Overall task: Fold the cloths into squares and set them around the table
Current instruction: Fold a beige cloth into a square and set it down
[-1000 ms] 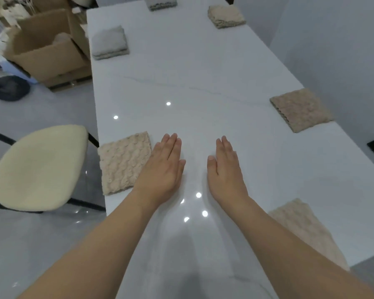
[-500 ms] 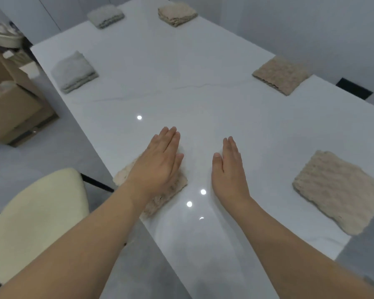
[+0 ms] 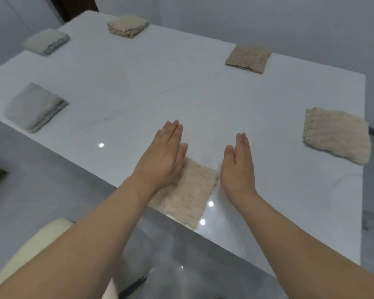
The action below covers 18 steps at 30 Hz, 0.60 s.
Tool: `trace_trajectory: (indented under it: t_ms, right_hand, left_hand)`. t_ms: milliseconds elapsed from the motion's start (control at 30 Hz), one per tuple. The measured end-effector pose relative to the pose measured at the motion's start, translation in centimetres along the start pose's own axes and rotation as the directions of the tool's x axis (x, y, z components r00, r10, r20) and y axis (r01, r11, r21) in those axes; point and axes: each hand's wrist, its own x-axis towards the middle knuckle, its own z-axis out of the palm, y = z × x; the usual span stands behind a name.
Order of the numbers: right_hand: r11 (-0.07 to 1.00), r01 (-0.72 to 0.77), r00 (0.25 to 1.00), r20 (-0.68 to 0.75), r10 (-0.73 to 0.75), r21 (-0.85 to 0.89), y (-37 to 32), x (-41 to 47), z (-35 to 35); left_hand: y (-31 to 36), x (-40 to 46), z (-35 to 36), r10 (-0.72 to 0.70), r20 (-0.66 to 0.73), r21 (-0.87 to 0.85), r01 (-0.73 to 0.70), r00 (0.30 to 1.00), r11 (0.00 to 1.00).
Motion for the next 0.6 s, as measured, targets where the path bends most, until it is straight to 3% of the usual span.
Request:
trace_trajectory:
  t_ms: [300, 433, 600]
  right_hand:
    - [0.983, -0.040, 0.976, -0.205, 0.076, 0.177, 2.1, -4.0, 3.6]
    - [0.970, -0.030, 0.957, -0.274, 0.097, 0.241, 2.4, -6.5, 5.4]
    - [0.973, 0.040, 0.954, -0.299, 0.030, 0.226, 1.9, -8.1, 7.9]
  left_hand:
    - [-5.4, -1.2, 0.4, 0.051, 0.101, -0.212, -0.028, 0.994, 0.977]
    - [-6.0, -2.6, 0.9, 0.032, 0.103, -0.409, 0.013, 0.994, 0.912]
    - [-7.6, -4.2, 1.2, 0.044, 0.096, -0.528, 0.013, 0.994, 0.849]
